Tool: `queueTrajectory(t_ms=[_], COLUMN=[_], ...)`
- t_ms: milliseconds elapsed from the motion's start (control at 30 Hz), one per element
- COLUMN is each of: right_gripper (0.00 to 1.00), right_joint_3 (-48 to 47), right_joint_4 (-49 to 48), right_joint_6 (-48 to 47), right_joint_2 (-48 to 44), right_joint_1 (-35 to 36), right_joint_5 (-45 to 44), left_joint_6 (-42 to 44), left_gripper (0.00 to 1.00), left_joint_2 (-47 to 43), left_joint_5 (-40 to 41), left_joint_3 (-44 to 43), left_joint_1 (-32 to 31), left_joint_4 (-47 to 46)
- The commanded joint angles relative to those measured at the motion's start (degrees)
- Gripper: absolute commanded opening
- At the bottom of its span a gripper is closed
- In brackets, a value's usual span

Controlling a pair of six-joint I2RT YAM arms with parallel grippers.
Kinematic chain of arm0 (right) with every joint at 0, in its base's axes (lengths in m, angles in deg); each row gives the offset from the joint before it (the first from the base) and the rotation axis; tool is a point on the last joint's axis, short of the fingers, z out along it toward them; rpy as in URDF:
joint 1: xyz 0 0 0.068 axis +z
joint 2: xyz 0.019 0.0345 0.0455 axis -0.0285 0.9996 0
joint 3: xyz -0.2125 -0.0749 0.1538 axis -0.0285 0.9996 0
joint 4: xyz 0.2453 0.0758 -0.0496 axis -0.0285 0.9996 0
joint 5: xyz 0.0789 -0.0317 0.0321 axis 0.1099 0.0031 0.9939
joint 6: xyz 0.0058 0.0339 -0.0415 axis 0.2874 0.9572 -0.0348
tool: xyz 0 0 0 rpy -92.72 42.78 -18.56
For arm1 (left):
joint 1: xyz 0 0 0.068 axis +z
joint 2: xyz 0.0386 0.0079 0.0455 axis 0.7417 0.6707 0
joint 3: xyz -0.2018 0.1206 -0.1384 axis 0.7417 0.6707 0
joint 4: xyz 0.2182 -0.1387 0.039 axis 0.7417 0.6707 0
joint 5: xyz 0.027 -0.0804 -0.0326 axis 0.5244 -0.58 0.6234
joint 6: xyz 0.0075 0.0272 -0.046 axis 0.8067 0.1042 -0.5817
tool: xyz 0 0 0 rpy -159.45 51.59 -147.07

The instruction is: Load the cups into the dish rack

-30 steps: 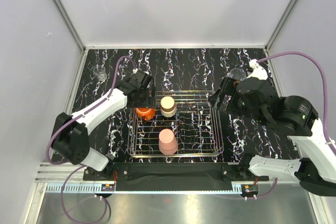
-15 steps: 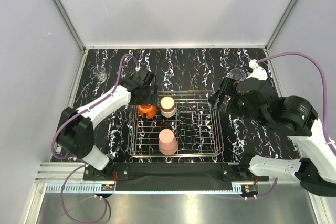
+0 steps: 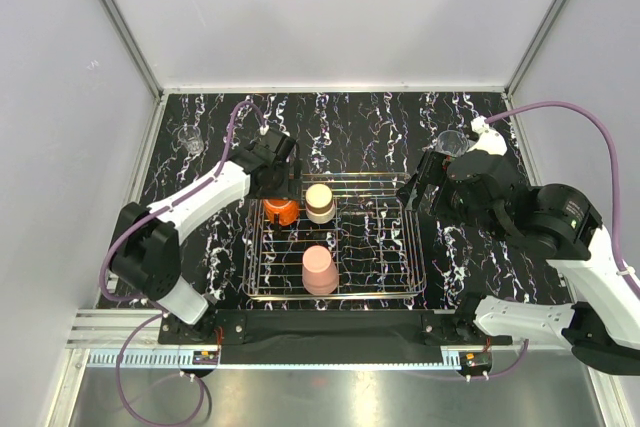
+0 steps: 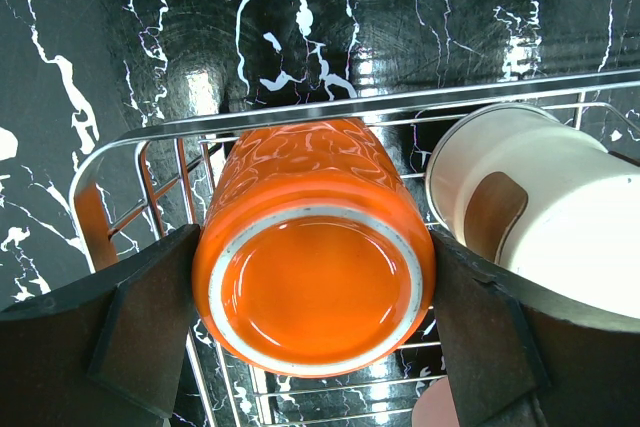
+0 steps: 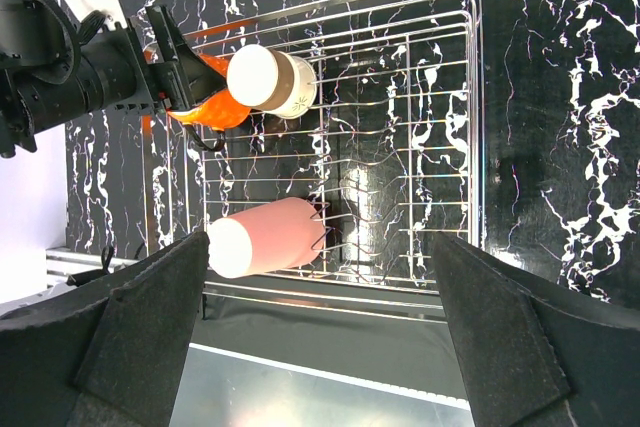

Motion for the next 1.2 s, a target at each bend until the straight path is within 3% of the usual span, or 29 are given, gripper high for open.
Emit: queueTrajectory(t_ms=[0,33,67,167,467,833,933,1033,1167], right_gripper=[1.0,1.0,1.0,1.0,1.0,1.0,1.0,1.0,1.0], right_joint_3=[0.0,0.09,0.18,0.35,-0.35,2.8,5.09,7.46,9.84], right_joint_4=[-1.59,-1.59,-1.32,-1.41,-1.23,0.0,-0.09,-0.53,-0.97], right_joint_6=[0.15,0.15,0.24,0.32,0.06,0.15,0.41,0.41,0.15], right_joint_2=[-0.09,-0.01,-0.27,-0.44,0.17,-0.79,-1.94,-2.99,-4.05], right_joint_1=[0.25,0.25,0.25,0.25,0.25,0.25,0.25,0.17,0.17], right_joint_5=[-0.21,-0.13,-0.13,-0.21,-0.04,-0.92,-0.83,-0.65,-0.65], left_joint_6=[1.56,1.74,2.08,2.18,1.83,0.86,1.64,3.84,6.74], left_gripper=[0.74,0.78,0.89,0.99,0.99,0.97,0.91,0.86,0.78], left_joint_2=[-3.42,-4.55,-5.17,-7.02,-8.34,-25.29,-30.05,-30.32,-25.42], left_joint_5=[1.79,2.06,2.32,2.15,0.92,-0.84,1.0,2.41,-0.65], left_joint_3=[-0.06,0.02,0.11,-0.24,-1.38,-1.91,-2.17,-4.71,-9.19], left_joint_1=[0.28,0.28,0.28,0.28,0.28,0.28,0.63,3.17,13.17], left_joint_4=[-3.18,-3.09,-2.92,-2.57,-0.55,2.44,3.5,5.6,7.01])
